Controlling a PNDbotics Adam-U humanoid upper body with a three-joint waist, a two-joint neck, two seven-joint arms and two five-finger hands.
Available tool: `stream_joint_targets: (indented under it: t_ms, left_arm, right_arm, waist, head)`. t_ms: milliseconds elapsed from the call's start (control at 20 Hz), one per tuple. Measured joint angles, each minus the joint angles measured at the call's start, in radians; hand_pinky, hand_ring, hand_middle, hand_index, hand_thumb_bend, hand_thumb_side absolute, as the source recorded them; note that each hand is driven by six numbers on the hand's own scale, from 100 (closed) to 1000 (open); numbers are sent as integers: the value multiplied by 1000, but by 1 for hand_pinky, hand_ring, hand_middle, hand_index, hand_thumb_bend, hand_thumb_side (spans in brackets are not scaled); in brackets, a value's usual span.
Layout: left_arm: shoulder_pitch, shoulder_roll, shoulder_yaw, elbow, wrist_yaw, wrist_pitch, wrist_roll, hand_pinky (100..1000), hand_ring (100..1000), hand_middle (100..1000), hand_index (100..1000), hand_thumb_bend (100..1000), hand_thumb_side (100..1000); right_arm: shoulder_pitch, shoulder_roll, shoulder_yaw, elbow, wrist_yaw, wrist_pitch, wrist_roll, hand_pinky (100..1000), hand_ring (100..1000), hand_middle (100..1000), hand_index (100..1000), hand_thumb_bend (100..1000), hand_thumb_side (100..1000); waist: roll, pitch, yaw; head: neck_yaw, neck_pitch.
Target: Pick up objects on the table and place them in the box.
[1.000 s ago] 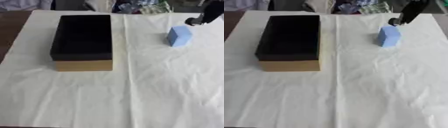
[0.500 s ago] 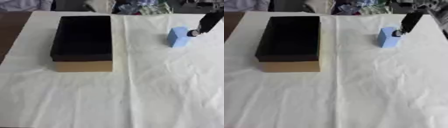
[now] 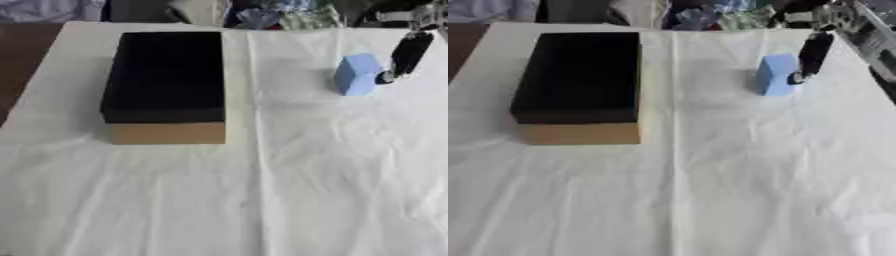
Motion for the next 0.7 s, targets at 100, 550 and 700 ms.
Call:
stream_joint_targets:
  t_ms: [100,550,700]
  left_arm:
    - [0,0,0,0,0,1,-2,1000,595,694,864,100,657]
    - [1,-2,0,0,-1,2,-6,1000,594,693,863,100,657]
    - [1,-2,0,0,-3,2,-8,1000,594,693,862,100,642]
  right_arm:
    - [-11,13,8,25,4,-4,0,994,1000,993,1000,498,100]
    - [-55,74,24,154,51,-5,1,988,994,985,1000,479,100]
    - [-56,83,29,195,71,-21,1,986,991,981,1000,471,100]
  waist:
    - [0,3,0]
    - [1,17,11]
    - [3,24,13]
  head:
    - [0,-3]
    - [-6,-10]
    - [-9,-14]
